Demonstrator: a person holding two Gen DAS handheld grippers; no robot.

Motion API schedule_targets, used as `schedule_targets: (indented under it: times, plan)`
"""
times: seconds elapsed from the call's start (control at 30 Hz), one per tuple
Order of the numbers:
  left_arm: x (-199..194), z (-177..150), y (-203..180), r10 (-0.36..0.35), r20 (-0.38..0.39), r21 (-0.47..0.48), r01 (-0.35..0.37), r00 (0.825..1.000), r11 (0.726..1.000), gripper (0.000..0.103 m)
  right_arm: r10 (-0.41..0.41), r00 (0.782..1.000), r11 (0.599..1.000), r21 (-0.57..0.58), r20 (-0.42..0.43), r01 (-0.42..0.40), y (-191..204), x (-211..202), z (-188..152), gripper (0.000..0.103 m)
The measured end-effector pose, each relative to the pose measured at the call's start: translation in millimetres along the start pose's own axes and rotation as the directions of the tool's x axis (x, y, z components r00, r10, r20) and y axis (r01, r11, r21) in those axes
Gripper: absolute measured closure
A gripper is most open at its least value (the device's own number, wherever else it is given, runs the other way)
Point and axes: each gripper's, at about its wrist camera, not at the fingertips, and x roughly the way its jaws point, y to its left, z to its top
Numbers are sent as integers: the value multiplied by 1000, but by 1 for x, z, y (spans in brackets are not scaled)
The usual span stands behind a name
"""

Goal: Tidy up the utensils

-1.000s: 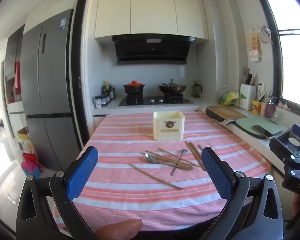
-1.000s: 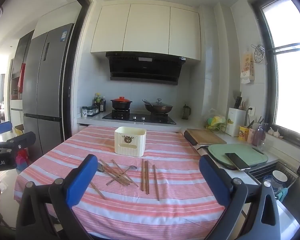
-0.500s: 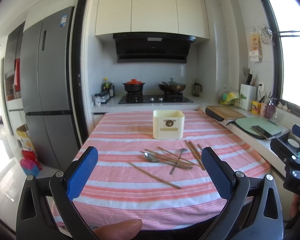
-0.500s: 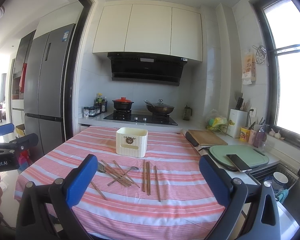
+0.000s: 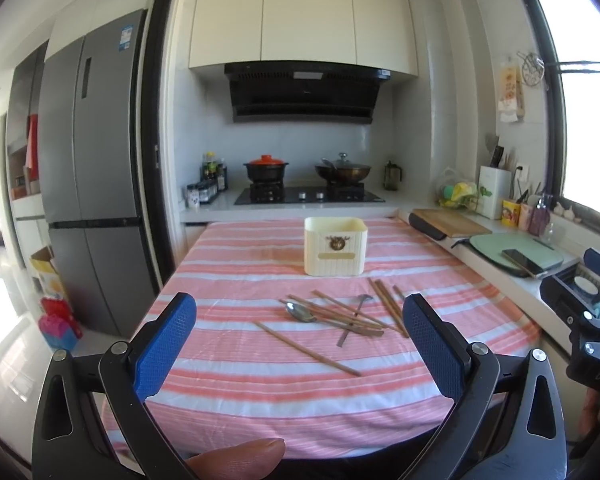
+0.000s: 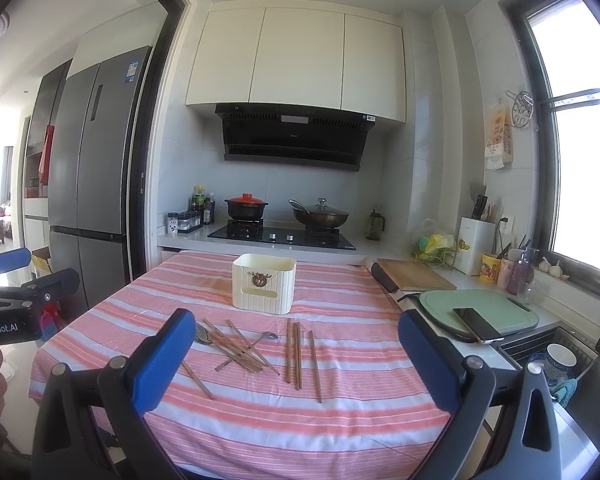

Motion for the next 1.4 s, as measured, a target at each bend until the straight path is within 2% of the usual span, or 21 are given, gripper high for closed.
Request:
schedule_targets:
  times: [1.4]
  plan:
    - [1,-1,-3,-2,-4,0,2,1000,1000,0,2,1000,1000,-6,-7,-2,1,1,-2,0]
